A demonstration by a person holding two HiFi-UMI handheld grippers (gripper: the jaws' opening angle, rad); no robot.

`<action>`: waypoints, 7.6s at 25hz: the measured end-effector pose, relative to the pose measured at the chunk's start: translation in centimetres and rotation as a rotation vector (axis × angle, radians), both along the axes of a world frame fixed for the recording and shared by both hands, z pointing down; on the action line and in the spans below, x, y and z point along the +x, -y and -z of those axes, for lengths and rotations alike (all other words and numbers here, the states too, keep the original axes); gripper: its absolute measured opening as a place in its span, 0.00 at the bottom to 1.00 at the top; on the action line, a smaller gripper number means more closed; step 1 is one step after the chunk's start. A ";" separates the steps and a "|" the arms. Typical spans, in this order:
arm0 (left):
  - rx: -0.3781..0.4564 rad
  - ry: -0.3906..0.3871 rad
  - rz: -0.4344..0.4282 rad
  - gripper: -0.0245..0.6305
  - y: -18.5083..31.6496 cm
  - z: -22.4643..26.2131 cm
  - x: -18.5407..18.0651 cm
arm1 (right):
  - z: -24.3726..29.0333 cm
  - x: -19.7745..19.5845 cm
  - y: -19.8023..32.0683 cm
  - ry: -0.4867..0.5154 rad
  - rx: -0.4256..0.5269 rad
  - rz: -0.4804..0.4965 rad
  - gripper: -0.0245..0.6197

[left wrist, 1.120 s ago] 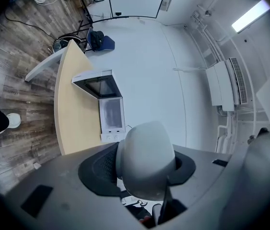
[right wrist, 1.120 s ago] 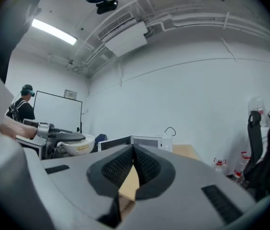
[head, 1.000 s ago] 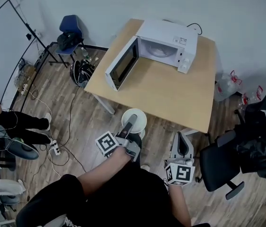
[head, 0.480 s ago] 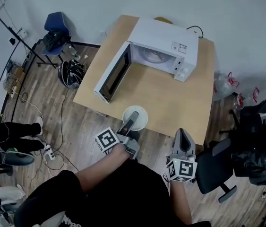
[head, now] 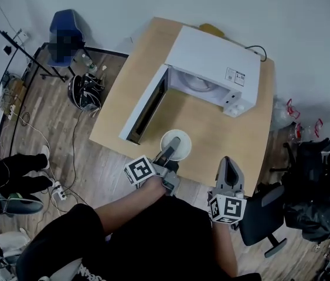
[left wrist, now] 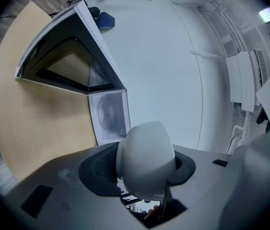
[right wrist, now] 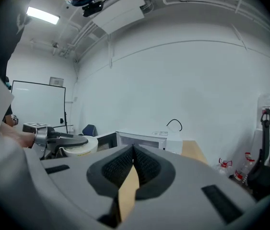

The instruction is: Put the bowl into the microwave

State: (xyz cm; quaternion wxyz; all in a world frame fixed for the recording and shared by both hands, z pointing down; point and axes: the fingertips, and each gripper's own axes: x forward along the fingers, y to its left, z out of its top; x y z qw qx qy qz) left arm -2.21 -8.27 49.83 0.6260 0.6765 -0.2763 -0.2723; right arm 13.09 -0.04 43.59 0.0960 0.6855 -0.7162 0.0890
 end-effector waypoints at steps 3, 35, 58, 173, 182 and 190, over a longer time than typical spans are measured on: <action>-0.030 0.016 -0.023 0.34 2.0 -1.2 0.4 | -0.2 -0.3 2.1 -0.019 -0.017 -0.005 0.13; -0.112 0.142 0.021 0.34 25.0 -13.6 10.0 | -5.3 5.8 14.6 0.034 -0.113 0.025 0.13; -0.036 0.481 -0.080 0.34 31.9 -18.9 14.9 | -9.5 7.5 15.4 0.046 -0.221 0.068 0.13; 0.496 1.093 -0.266 0.58 27.3 -17.3 12.6 | -9.3 4.7 14.1 0.083 -0.226 0.098 0.13; 0.576 1.065 -0.268 0.58 16.3 -11.5 7.7 | -7.3 2.0 9.8 0.065 -0.159 0.079 0.13; 0.638 0.962 -0.235 0.58 6.7 -5.1 3.3 | -5.4 -0.2 3.8 0.036 -0.120 0.033 0.13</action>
